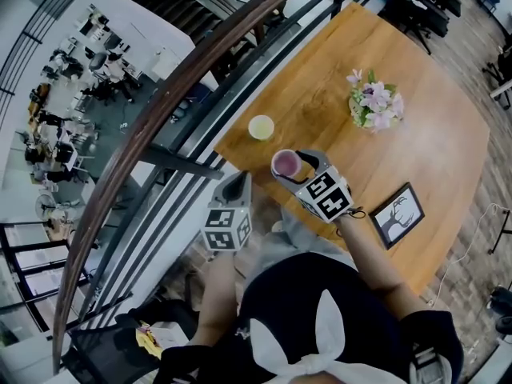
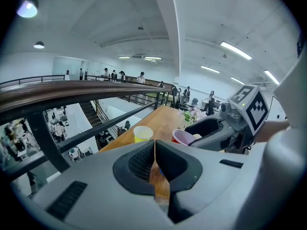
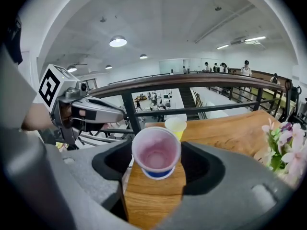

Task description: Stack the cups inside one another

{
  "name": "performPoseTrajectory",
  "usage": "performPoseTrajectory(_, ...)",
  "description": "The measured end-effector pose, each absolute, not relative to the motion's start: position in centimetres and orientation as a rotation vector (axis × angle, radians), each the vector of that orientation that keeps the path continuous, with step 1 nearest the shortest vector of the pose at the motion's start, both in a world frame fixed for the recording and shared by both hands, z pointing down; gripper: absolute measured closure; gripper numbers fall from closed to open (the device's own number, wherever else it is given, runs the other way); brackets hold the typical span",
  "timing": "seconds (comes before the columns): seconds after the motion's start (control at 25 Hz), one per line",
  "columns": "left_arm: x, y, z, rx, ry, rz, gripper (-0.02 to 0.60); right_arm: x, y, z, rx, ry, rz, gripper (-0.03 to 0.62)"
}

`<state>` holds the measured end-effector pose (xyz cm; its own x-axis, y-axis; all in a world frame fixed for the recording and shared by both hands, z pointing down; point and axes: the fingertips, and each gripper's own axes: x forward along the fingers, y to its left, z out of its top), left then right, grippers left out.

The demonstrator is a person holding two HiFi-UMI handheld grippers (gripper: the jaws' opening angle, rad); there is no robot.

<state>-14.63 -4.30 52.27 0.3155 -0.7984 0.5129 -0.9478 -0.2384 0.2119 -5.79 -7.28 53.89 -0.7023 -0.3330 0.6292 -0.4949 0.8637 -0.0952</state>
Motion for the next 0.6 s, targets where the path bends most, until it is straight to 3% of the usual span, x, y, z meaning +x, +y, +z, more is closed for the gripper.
performPoseTrajectory(0.6,-14.7,-4.6,53.4,2.097,-1.516,0.439,0.560,-5.7,-7.6,56.7,0.609,-2.386,0.407,0.264)
